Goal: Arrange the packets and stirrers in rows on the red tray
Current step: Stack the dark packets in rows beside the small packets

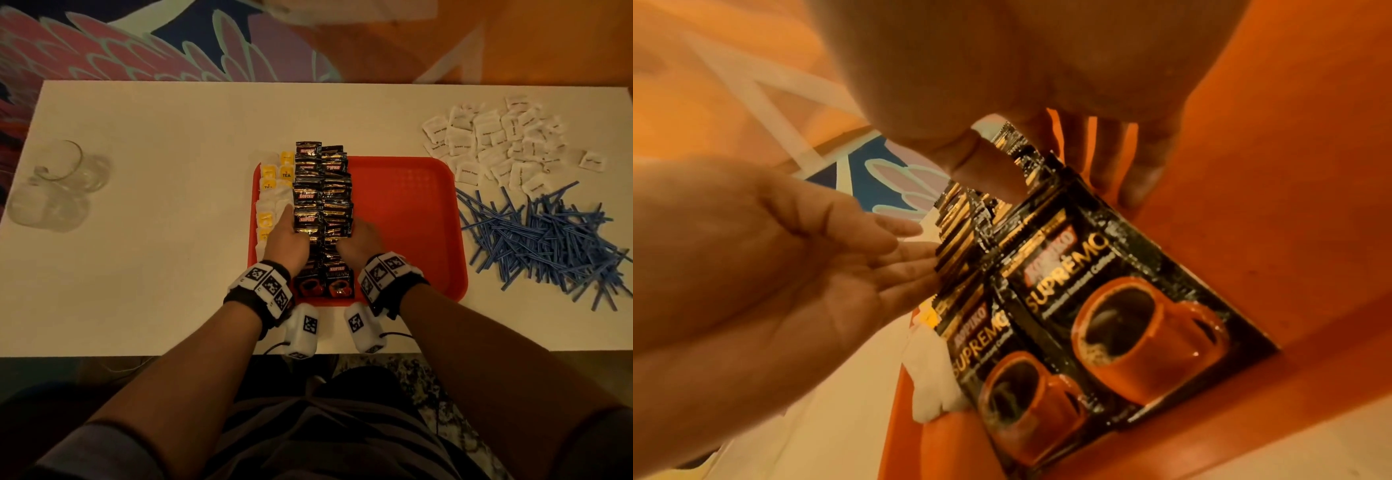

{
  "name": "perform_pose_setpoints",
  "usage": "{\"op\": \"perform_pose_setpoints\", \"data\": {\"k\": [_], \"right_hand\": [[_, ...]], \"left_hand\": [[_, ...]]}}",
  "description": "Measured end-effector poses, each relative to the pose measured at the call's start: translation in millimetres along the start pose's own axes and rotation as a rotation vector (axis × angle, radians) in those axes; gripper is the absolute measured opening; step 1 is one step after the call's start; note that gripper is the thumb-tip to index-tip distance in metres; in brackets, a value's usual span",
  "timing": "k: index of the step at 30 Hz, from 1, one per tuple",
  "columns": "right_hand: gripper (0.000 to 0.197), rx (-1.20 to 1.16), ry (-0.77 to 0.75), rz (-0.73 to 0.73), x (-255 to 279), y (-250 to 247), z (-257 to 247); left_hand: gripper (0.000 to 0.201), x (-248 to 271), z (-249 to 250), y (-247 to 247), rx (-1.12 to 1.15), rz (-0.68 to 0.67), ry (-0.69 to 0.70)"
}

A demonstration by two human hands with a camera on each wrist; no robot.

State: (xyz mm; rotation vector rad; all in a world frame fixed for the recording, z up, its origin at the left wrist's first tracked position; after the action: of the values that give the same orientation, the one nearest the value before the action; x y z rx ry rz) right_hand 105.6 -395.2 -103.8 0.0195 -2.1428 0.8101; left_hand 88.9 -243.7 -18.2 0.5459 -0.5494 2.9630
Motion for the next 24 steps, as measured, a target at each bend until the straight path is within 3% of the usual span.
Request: {"op": "perform_pose_setpoints", "data": {"k": [2, 5, 11, 14, 16, 20, 24], "right_hand": [[0.064, -0.038, -0.010, 0.019, 11, -13, -10], [0.055, -0.097, -0.002, -0.020, 21, -33, -28], [0.047, -0.094, -0.022, -0.077, 14, -34, -44], [0.037, -0.100, -0.007, -0.066, 22, -33, -49], [0.043, -0.092, 0.035, -0.026, 23, -40, -49], [0.064, -0.184, 0.068, -0.047, 14, -55, -61], [0.060, -0.306, 0.099, -0.108, -4, -50, -79]], "left_hand": [[0.056, -5, 3, -6, -0.033, 0.056, -0.055], [0.057, -17, 5, -13, -0.053, 0.087, -0.090], [0.038, -36, 17, -11, -0.008, -0.010, -0.045], [0.048, -37, 15, -6, -0.040, -0.033, -0.036], [0.041, -39, 15, -8, -0.066, 0.005, -0.030], [0.050, -52, 21, -14, -0.026, 0.060, -0.026], [0.045, -64, 27, -12, 0.083, 0.034, -0.079]]}}
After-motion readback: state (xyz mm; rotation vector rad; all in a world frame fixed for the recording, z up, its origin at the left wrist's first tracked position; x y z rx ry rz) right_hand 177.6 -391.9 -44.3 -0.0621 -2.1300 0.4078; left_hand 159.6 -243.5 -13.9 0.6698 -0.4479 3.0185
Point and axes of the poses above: each hand's wrist, its own x-axis away from the middle knuckle, its own y-axis out of the palm, z = x × y, the point moved 3 cm from there along -x, towards the middle knuckle, and after that the axes turned 9 degrees about y, right-handed, at the moved point
